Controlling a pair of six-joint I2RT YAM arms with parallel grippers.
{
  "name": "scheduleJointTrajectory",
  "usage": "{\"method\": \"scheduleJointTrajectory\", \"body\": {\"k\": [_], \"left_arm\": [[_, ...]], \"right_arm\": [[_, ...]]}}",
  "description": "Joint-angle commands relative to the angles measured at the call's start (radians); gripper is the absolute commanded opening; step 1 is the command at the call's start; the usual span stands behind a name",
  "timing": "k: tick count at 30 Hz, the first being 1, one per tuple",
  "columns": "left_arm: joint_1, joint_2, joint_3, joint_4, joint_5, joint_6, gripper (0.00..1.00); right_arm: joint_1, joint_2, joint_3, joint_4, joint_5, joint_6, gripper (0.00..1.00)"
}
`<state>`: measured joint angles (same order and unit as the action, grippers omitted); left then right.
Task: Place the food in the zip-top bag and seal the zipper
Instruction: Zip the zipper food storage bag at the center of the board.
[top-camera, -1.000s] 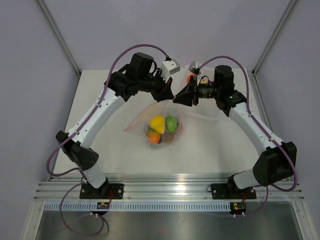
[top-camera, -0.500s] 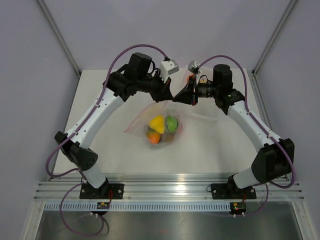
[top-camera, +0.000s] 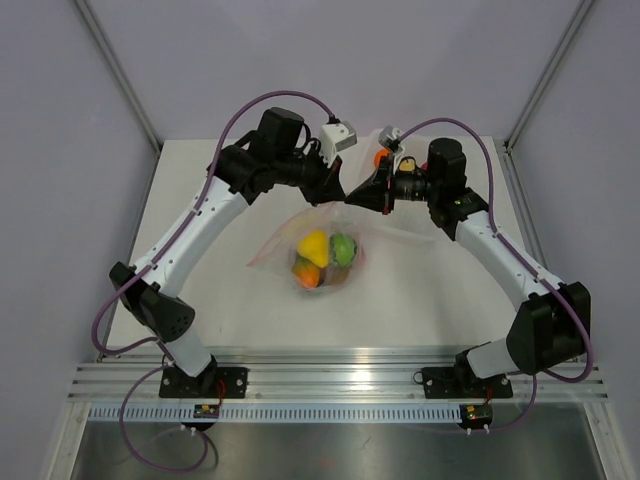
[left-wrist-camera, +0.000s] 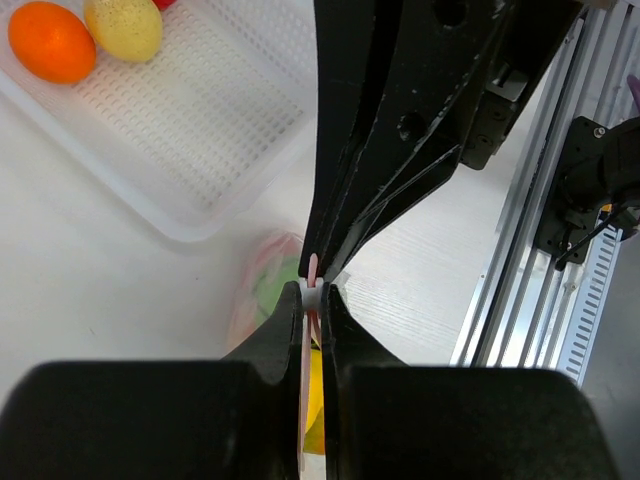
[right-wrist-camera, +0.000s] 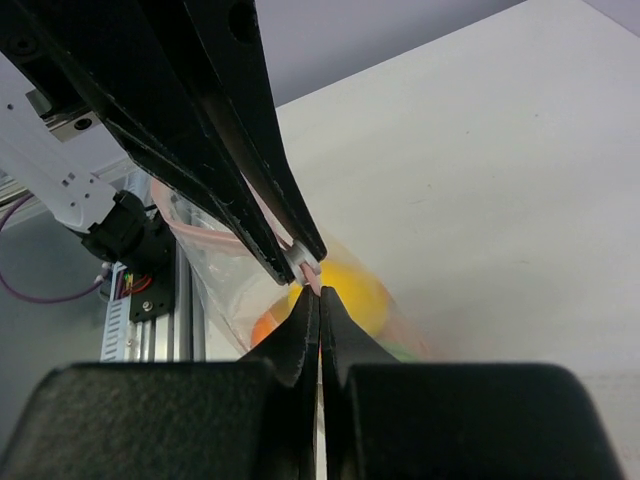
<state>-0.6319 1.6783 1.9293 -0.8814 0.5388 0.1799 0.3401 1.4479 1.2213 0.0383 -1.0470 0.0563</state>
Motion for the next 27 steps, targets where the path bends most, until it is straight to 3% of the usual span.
{"method": "scheduleJointTrajectory", "body": {"k": [1,27], "left_arm": [[-0.002,-0.054,-0.036,0.007,0.023,0.001,0.00],[-0.002,-0.129,-0.199,0.001,-0.023,-0.022,0.00]], "right_arm": [[0.005,-0.076,-0.037,0.179,0.120,0.053,0.00],[-0.018,-0.124,-0.103,0.325,0.321,0.145,0.00]]}}
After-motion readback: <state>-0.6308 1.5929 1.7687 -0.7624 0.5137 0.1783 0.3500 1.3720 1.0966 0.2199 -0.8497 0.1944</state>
